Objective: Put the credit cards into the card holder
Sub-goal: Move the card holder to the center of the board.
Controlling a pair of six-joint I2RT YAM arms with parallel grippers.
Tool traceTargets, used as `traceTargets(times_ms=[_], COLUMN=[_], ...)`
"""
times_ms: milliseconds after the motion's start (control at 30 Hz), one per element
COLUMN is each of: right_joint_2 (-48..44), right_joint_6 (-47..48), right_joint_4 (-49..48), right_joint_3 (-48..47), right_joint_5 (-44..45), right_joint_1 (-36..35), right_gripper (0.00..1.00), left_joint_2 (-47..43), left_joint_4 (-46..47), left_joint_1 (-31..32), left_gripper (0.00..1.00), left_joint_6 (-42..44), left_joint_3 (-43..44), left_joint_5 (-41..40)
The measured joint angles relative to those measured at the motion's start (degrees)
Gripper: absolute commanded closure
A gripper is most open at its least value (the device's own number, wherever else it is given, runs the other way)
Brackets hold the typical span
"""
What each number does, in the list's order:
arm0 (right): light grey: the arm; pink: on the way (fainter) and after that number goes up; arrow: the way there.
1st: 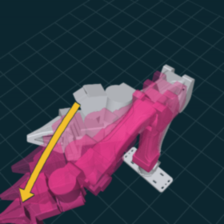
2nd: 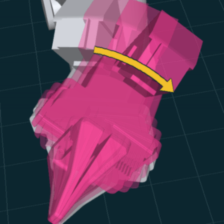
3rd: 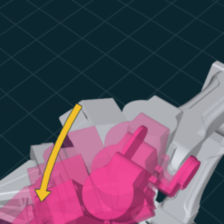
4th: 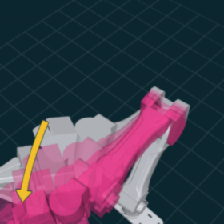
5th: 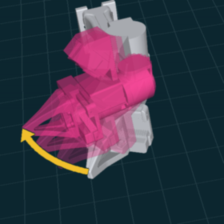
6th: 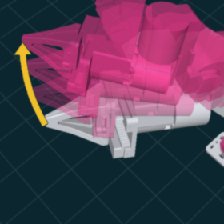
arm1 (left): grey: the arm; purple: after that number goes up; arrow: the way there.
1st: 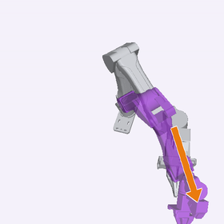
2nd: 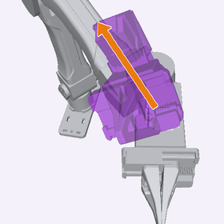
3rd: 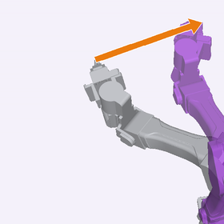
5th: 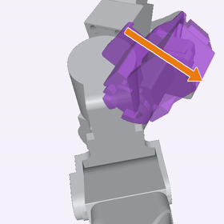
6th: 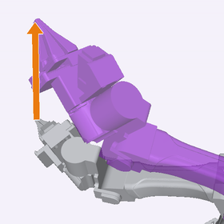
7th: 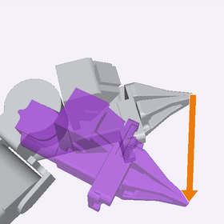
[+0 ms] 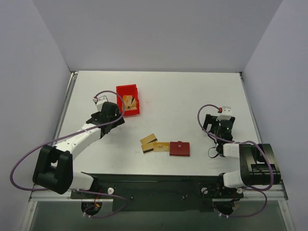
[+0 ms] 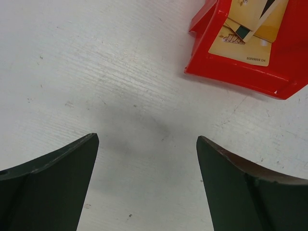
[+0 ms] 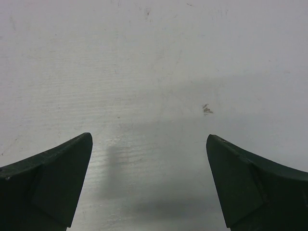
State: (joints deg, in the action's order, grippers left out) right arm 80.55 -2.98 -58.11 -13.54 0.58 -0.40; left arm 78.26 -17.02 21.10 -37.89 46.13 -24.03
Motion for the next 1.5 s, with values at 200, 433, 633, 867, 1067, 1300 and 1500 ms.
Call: traceTargets(times_ms=[200,433,633,867,1067,1300,1500], right_joint_2=[0.0,-2.1,-8.2,-6.7,-6.3,-13.5,-20.5], right_joint_6=[0.0,-0.8,-9.9,-20.0,-26.0,-30.5,-31.9], right_joint_4=[0.0,6.2,28.4,45.1,53.4,60.6,64.5], right_joint_3=[0.0,-1.7,-19.0,-29.8,-27.5,-20.3,-13.0], right_joint_5=[-0.6,2.3,8.6,4.9,-6.0,-12.0,-14.0], right_joint_1=[0.0,-0.2,-1.4,-5.3,-6.9,-12.4,-12.4], right_gripper=[0.00,0.00,0.00,0.00,0.00,0.07,0.18], left_joint_2=[-0.3,-0.3,-0.3,-0.4,-1.6,-1.7,-1.6], left_joint_4=[-0.9,-0.9,-0.7,-0.8,0.2,1.5,2.4], left_joint_1=[0.7,1.4,1.7,2.9,4.7,7.4,8.7], left_gripper=[0.05,0.05,0.05,0.05,0.05,0.05,0.05], left_joint_6=[0.0,0.2,0.9,1.4,2.8,4.6,5.6], left_joint_3=[1.1,2.1,2.1,2.1,2.5,4.3,4.8], left_joint_5=[0.1,2.0,2.6,1.7,1.3,1.3,1.4])
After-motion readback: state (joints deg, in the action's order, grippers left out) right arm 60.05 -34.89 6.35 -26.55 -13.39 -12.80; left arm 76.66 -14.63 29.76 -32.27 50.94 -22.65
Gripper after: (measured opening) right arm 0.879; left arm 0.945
